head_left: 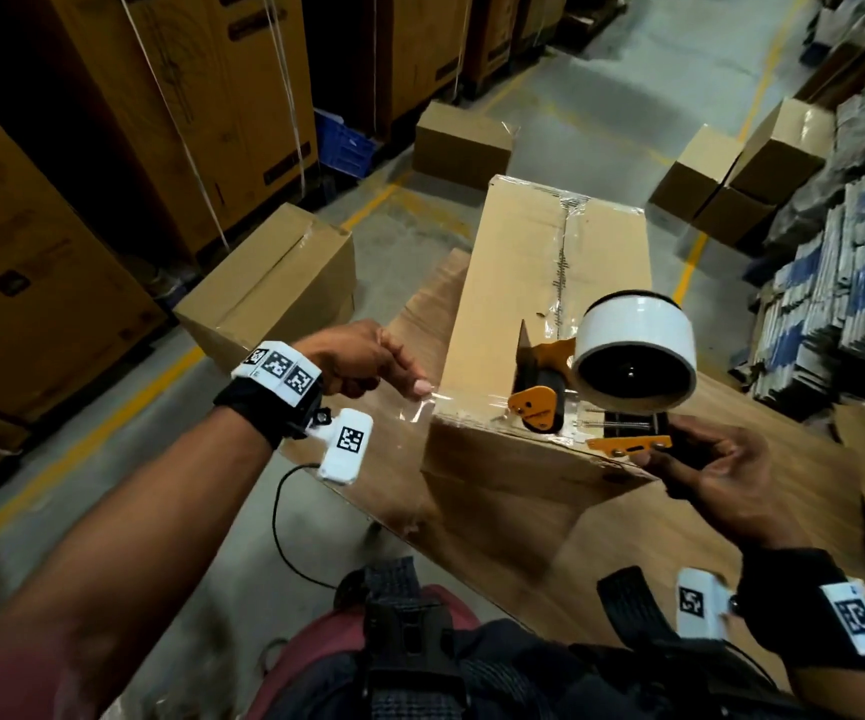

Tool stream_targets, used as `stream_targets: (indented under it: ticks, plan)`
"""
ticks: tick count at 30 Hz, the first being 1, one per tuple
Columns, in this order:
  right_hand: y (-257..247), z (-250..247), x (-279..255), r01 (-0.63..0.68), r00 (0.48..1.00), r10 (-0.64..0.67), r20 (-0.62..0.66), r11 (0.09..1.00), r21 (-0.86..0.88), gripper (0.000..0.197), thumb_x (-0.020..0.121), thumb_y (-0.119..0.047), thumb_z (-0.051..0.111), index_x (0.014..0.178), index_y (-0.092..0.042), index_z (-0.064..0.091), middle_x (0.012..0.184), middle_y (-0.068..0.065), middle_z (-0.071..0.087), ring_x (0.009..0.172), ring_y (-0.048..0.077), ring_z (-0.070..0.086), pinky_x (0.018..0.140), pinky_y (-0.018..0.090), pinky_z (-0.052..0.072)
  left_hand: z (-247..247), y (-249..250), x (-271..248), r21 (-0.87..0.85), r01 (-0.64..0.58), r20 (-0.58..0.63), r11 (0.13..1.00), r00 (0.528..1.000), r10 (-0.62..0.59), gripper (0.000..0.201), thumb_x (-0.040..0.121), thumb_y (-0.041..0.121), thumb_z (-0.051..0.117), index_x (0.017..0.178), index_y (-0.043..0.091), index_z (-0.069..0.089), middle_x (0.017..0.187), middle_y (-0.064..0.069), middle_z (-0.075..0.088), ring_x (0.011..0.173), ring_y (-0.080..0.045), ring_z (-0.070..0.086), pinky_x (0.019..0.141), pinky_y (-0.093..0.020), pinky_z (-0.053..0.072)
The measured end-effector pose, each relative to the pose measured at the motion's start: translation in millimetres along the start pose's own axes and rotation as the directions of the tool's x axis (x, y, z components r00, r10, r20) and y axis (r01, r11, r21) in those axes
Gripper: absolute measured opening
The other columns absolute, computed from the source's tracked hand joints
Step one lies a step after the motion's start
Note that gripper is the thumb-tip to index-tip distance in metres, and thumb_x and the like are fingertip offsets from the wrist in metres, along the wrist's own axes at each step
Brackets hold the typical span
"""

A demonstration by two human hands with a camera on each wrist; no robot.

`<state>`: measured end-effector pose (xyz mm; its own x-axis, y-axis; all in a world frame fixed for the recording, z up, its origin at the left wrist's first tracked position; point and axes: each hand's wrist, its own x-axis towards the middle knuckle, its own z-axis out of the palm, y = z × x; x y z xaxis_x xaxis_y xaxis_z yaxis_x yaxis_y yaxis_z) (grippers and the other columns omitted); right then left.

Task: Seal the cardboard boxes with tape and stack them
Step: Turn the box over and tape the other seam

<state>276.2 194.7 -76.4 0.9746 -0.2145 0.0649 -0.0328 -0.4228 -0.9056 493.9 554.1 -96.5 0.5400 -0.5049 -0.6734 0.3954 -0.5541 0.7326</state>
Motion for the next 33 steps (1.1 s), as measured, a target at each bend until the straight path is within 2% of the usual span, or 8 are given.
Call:
stream_targets:
  ticks: [1,4,8,11,14,20,29,33]
  plan:
    - [-3.1,-0.5,0.3,0.029,0.999,-0.029,0.019,1.000,0.005,0.021,0.073,-0.044,0.090,0.091,-0.049,0.080,0.062,-0.005,0.069,0.049,0.006,0.054,0.044,0.028,0.046,-1.2,-0.7,2.9,0.019,0.011,0.000,1.000,1.000,-0.011,0.016,0.079,0.013,0.086,0.094,0.010,0.082,0.093,-0.014,0.079,0.046,-0.008,0.027,0.042,-0.019,0.018]
    - [-1.0,7.6,2.3,0.051,0.997,-0.052,0.049,0.998,0.029,0.050,0.071,-0.007,0.082,0.081,-0.056,0.078,0.067,-0.022,0.071,0.054,-0.005,0.061,0.054,0.007,0.046,1.3,-3.0,11.6,0.036,0.030,-0.010,0.999,1.000,-0.030,0.029,0.076,0.015,0.089,0.103,0.009,0.079,0.095,-0.015,0.079,0.046,-0.007,0.026,0.044,-0.020,0.018]
    - [13.5,13.1,0.4,0.013,0.996,-0.014,0.090,1.000,0.017,0.043,0.071,0.008,0.084,0.092,-0.030,0.083,0.076,-0.013,0.077,0.059,-0.005,0.062,0.057,0.007,0.046,3.1,-7.9,19.7,0.032,0.034,-0.042,0.999,0.999,-0.032,0.035,0.086,0.010,0.083,0.119,0.004,0.071,0.089,-0.012,0.079,0.044,-0.007,0.026,0.043,-0.020,0.017]
    - [21.0,13.3,0.8,0.000,0.995,0.001,0.103,1.000,-0.002,0.031,0.074,0.002,0.086,0.103,-0.009,0.081,0.090,-0.002,0.080,0.071,-0.001,0.069,0.064,0.014,0.056,4.8,-11.9,25.0,0.050,0.028,-0.079,0.998,0.997,-0.024,0.038,0.085,0.012,0.085,0.120,0.004,0.071,0.087,-0.011,0.079,0.045,-0.007,0.027,0.045,-0.022,0.019]
    - [27.6,11.3,1.8,-0.014,0.996,0.017,0.084,0.999,-0.034,0.037,0.071,-0.013,0.087,0.107,-0.009,0.081,0.102,-0.003,0.080,0.093,0.013,0.076,0.085,0.029,0.062,8.9,-15.6,29.7,0.063,0.017,-0.100,0.998,0.995,-0.011,0.037,0.084,0.015,0.086,0.117,0.006,0.072,0.087,-0.010,0.079,0.048,-0.008,0.028,0.049,-0.025,0.020]
    - [57.5,9.7,5.6,-0.041,0.995,0.054,0.080,0.988,-0.150,0.038,0.073,-0.001,0.091,0.109,-0.010,0.081,0.105,0.001,0.080,0.102,0.025,0.076,0.094,0.053,0.059,7.4,-24.1,36.1,0.058,0.009,-0.102,0.998,0.995,-0.003,0.030,0.082,0.019,0.088,0.108,0.013,0.075,0.093,-0.011,0.080,0.049,-0.006,0.032,0.049,-0.023,0.023]
    - [51.4,13.4,5.0,-0.030,0.992,0.049,0.113,0.987,-0.161,0.037,0.076,0.001,0.088,0.109,-0.012,0.080,0.106,-0.006,0.079,0.105,0.018,0.075,0.095,0.039,0.060,13.2,-42.2,51.3,0.005,0.005,-0.077,1.000,0.997,-0.004,0.023,0.079,0.020,0.090,0.099,0.014,0.080,0.096,-0.010,0.080,0.056,-0.011,0.033,0.052,-0.022,0.024]
    - [47.8,13.4,4.8,-0.062,0.991,0.081,0.111,0.984,-0.166,0.036,0.076,0.000,0.087,0.109,-0.013,0.080,0.105,-0.007,0.079,0.104,0.016,0.075,0.095,0.035,0.059,16.6,-52.7,58.1,-0.011,-0.001,-0.074,1.000,0.997,0.000,0.037,0.064,0.036,0.094,0.094,0.016,0.083,0.099,-0.007,0.080,0.063,-0.013,0.040,0.054,-0.024,0.030]
